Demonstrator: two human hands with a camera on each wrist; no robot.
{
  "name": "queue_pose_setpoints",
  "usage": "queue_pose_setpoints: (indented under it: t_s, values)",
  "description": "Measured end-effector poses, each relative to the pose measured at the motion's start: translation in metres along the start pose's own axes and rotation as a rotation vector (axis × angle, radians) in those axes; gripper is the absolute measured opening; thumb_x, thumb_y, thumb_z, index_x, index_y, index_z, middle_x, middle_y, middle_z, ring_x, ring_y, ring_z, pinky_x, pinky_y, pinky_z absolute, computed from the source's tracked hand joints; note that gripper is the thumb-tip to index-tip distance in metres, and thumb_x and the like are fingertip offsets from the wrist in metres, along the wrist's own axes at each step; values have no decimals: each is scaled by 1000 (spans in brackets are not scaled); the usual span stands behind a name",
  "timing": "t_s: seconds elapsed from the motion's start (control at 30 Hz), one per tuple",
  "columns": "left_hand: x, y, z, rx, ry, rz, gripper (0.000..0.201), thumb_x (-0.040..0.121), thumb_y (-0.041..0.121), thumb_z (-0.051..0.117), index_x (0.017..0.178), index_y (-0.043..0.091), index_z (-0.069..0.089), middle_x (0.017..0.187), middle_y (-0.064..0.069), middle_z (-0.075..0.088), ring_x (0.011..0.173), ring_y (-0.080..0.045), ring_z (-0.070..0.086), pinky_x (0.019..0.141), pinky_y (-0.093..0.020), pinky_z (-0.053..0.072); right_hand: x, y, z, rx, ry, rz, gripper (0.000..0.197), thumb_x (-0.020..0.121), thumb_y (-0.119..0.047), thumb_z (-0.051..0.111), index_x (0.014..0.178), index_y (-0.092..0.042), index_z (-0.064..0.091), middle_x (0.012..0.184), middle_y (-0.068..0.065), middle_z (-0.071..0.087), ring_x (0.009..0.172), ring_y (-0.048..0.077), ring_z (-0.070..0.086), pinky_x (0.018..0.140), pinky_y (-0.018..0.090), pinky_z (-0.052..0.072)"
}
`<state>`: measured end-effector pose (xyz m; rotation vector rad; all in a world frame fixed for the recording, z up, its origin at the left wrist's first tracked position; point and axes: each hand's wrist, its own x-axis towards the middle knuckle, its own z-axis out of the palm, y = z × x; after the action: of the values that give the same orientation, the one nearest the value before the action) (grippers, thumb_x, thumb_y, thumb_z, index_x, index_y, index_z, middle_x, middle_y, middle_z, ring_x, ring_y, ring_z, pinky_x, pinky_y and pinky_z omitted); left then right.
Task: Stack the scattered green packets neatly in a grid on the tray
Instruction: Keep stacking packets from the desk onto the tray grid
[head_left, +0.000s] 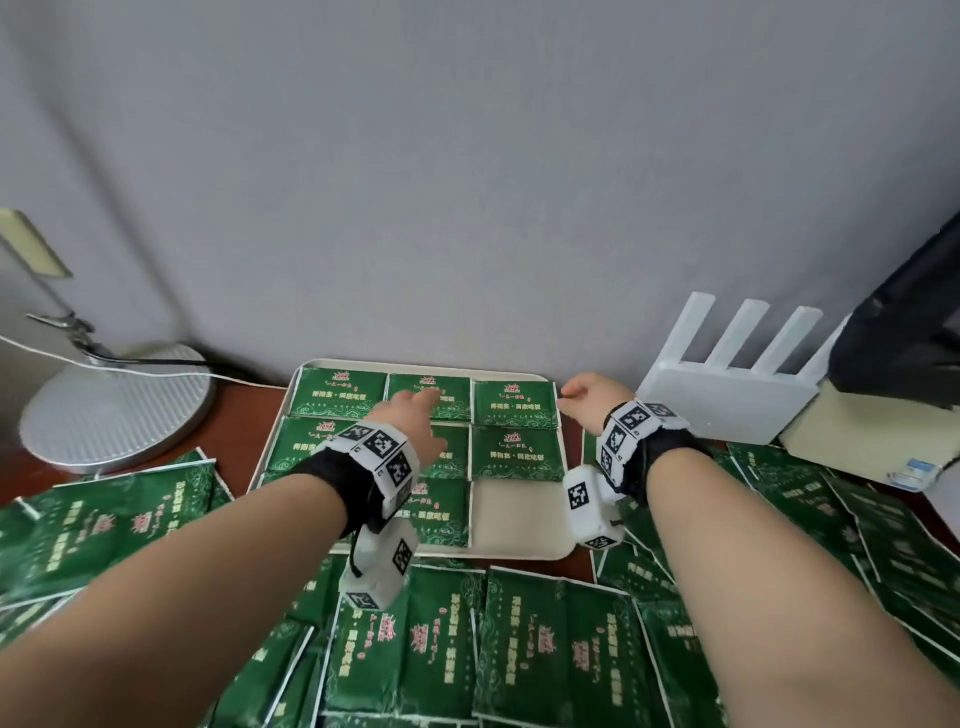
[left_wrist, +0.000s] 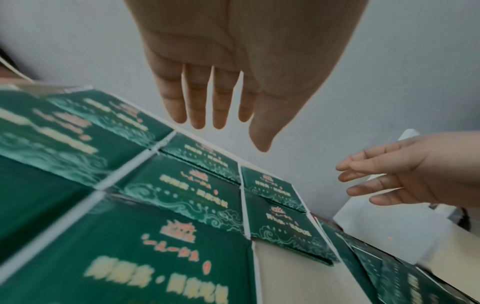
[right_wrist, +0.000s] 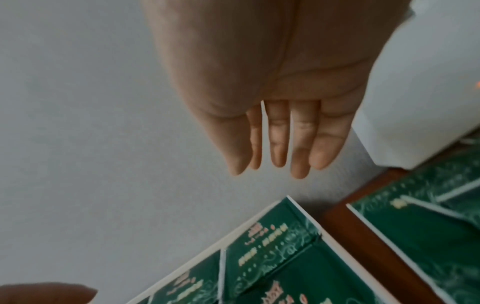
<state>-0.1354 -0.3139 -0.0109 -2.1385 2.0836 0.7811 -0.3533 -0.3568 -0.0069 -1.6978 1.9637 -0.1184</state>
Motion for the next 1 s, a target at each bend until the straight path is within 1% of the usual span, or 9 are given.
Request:
queue_pose_setpoints:
  t_s: [0.03,0.17,0.23,0.33,0.43,0.53,0.63,0.83,1.0]
  values:
    - [-16,-3,-6,33,0,17,62,88,32,57,143,26,28,144,-2,36,121,-23,48,97,-38,46,-15,-4,-6,-21,-8,-26,37,91,-29,55,125,-16,54,130,2,55,119,19,52,96,23,37]
    - [-82,-18,-10,143,-38,95,55,89,36,55,139,25,37,144,0,36,125,-22,44,103,-39,41,-81,-10,-19,-124,-18,-124,42,89,-29,58,129,-17,50,134,2,52,119,18,51,87,18,35]
    - [-112,-27,-2,169,-82,113,52,89,37,55,137,26,40,143,1,38,123,-21,46,102,-38,42,-109,-4,-13,-207,-81,-143,45,88,-29,60,130,-17,49,133,2,52,120,19,50,93,21,36]
    - [-147,-40,19,220,-148,125,52,88,38,56,137,27,40,144,2,37,127,-21,42,106,-38,38,-138,14,13,-300,-160,-127,50,84,-31,64,130,-20,49,134,2,51,119,20,51,100,28,40]
    - [-168,-53,43,262,-214,94,57,88,40,57,139,28,35,146,2,34,130,-21,39,107,-37,36,-162,32,42,-357,-267,-93,61,83,-32,66,137,-19,41,140,3,44,124,22,47,103,29,38]
    - [-180,-63,64,238,-255,64,62,87,41,56,142,29,30,148,2,31,131,-21,38,106,-38,37,-176,46,66,-367,-333,-65,72,82,-34,66,143,-18,30,148,5,33,131,23,39,107,30,34]
    - [-181,-62,78,224,-255,47,67,87,42,56,145,30,25,150,2,27,133,-23,36,107,-40,36,-180,53,79,-387,-325,-50,78,82,-35,67,145,-19,25,149,8,28,133,24,37,107,31,34]
    - [-170,-51,102,197,-250,45,84,83,40,63,148,28,12,155,0,13,141,-25,18,112,-44,23,-171,56,88,-380,-291,-54,81,81,-30,69,146,-21,21,150,9,26,132,25,37,107,31,35]
    - [-154,-47,115,195,-274,18,94,82,32,66,147,35,-2,156,0,-4,144,-24,0,114,-45,15,-161,55,86,-373,-306,-79,84,80,-29,70,146,-23,19,151,8,26,132,24,37,105,31,34]
